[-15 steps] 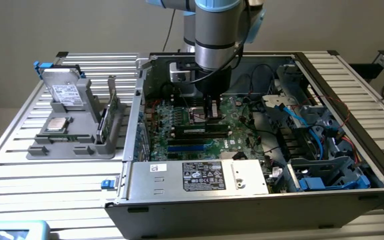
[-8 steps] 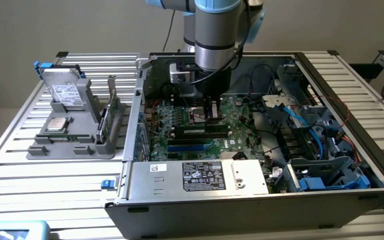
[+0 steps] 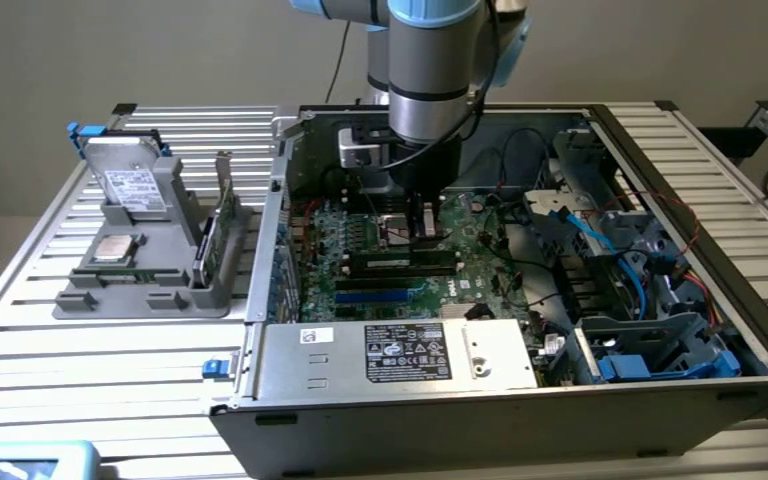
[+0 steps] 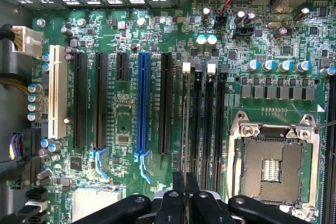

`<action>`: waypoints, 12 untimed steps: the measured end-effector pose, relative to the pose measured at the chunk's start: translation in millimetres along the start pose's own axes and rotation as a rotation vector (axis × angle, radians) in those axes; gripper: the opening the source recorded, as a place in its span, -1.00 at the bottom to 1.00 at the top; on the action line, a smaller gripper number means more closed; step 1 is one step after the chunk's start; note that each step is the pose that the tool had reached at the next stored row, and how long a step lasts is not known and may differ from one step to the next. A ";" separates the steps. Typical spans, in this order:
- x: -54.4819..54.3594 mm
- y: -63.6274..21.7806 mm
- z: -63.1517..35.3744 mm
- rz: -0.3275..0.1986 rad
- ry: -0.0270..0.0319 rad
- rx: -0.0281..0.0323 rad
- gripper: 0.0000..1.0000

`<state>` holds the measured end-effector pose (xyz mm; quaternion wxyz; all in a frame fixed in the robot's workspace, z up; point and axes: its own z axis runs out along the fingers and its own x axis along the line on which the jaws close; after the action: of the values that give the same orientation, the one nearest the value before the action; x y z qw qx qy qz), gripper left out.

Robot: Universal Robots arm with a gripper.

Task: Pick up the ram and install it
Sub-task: 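Insert the ram into the slot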

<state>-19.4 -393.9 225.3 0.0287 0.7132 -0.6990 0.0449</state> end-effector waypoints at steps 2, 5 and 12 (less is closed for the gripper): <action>-0.1 0.2 0.2 -0.003 0.0003 0.0003 -0.74; -0.1 0.2 0.7 -0.007 0.0009 0.0008 -0.74; -0.2 0.4 1.2 -0.018 0.0031 0.0018 -0.74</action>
<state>-19.7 -393.9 224.1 0.0295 0.7193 -0.6925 0.0463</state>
